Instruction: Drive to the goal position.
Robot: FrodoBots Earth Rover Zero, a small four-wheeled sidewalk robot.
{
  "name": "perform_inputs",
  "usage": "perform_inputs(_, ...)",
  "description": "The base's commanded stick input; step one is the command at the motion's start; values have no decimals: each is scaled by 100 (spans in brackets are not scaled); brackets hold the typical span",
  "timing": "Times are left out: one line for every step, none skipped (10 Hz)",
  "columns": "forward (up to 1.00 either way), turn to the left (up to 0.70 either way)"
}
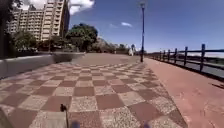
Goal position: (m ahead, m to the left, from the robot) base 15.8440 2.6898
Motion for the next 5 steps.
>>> perform_inputs(85,33)
perform_inputs(85,0)
perform_inputs(85,0)
perform_inputs(85,0)
perform_inputs(85,0)
